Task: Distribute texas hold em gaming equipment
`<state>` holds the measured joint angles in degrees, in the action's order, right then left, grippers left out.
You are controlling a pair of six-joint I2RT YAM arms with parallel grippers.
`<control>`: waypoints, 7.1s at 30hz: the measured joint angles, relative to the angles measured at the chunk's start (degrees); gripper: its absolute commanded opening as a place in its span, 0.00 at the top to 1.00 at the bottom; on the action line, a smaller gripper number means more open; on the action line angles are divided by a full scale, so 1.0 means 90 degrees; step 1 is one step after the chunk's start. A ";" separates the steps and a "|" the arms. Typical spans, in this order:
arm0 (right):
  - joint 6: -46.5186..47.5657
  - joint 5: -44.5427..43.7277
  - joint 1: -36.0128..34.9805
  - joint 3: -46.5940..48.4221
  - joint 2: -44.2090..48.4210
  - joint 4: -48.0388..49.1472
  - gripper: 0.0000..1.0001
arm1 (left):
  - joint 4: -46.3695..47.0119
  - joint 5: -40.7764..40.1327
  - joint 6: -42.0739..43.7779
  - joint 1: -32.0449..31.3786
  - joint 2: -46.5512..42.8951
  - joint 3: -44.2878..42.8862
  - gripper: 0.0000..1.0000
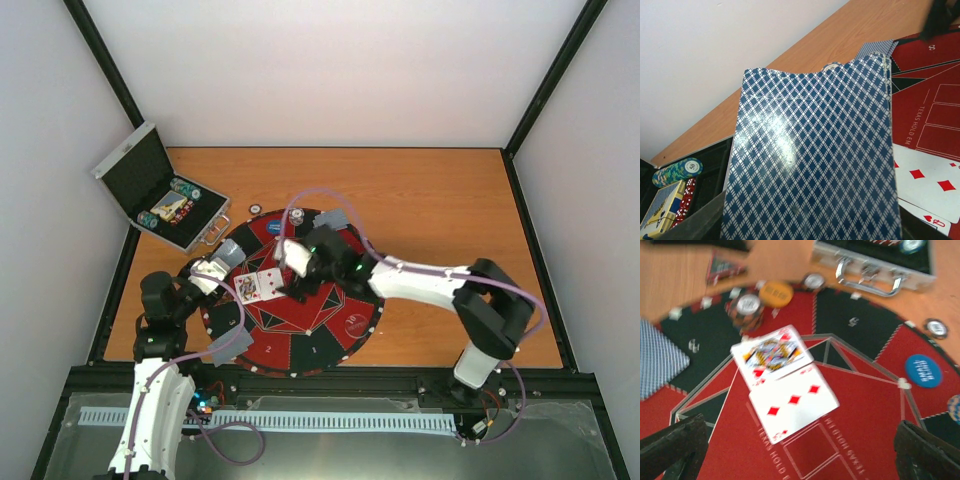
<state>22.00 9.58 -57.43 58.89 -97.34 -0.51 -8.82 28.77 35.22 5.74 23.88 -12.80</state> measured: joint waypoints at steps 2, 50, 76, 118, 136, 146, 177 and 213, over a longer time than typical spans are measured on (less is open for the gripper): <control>-0.0418 0.0656 0.0544 0.0041 0.0231 0.0107 0.00 | -0.0002 0.0002 0.0000 0.0000 0.0000 0.0000 0.44; -0.3079 0.2897 0.0695 0.5166 -0.2742 -0.2875 0.76 | -0.0175 0.0087 0.0005 0.0005 0.0002 0.0036 0.44; -0.2606 0.2606 0.0639 0.5367 -0.2307 -0.3383 0.97 | -0.0151 0.0107 0.0005 0.0005 0.0032 0.0046 0.44; 0.1188 -0.0940 0.0913 0.0704 -0.0670 0.0216 0.97 | -0.0114 0.0114 0.0002 0.0005 0.0024 0.0046 0.44; 0.4301 -0.1598 0.0245 -0.1018 -0.1212 0.1792 0.97 | -0.0109 0.0114 0.0000 0.0007 0.0027 0.0046 0.44; 0.4748 -0.1071 0.0243 -0.1001 -0.1166 0.1700 0.97 | -0.0109 0.0114 0.0000 0.0007 0.0027 0.0046 0.44; 0.4996 -0.0872 0.0228 -0.0777 -0.1268 0.1610 0.68 | -0.0109 0.0114 -0.0007 0.0005 0.0024 0.0046 0.44; -0.3203 0.2115 0.2504 0.1790 0.0753 0.0415 0.07 | -0.0291 0.0539 0.0163 0.0090 0.0867 -0.0743 0.44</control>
<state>-6.83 28.62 -34.89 75.00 -90.56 3.22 -11.44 33.63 36.69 6.55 31.68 -19.49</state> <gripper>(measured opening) 0.992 0.565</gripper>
